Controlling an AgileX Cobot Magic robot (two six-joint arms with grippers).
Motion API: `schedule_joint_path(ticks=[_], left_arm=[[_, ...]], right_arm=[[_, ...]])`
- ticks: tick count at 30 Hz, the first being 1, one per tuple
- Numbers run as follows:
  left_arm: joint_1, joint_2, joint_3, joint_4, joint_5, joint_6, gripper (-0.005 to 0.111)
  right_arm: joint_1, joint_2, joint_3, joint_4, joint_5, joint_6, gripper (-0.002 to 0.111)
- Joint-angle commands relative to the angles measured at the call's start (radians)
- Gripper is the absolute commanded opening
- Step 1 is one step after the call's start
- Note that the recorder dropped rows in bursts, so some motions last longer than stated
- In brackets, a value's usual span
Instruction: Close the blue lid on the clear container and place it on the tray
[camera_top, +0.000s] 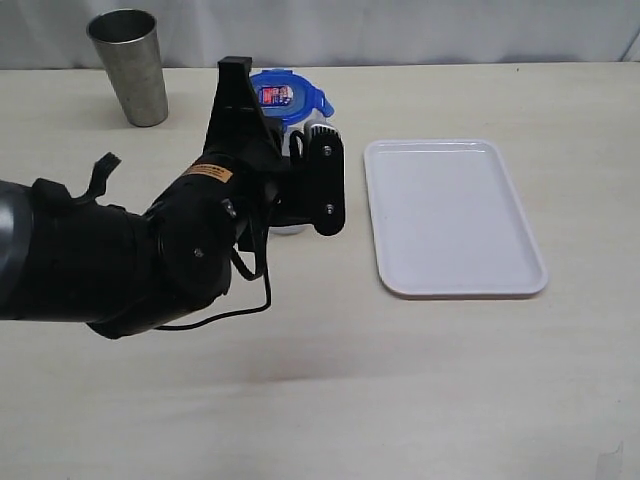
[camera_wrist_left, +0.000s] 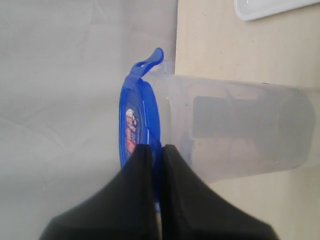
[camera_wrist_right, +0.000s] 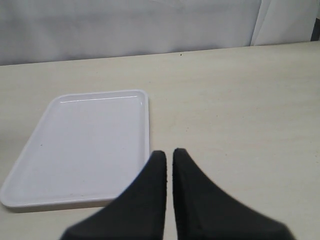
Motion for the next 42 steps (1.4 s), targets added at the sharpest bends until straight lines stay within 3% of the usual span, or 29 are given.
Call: schedule_joint_path(ticks=[1, 42], left_arm=[[-0.004, -0.014, 0.003, 0.022, -0.013, 0.031, 0.000], [-0.016, -0.014, 0.018, 0.019, -0.017, 0.031, 0.000]], right_arm=[[-0.004, -0.004, 0.002, 0.001, -0.004, -0.007, 0.005], [-0.004, -0.004, 0.002, 0.001, -0.004, -0.007, 0.005]])
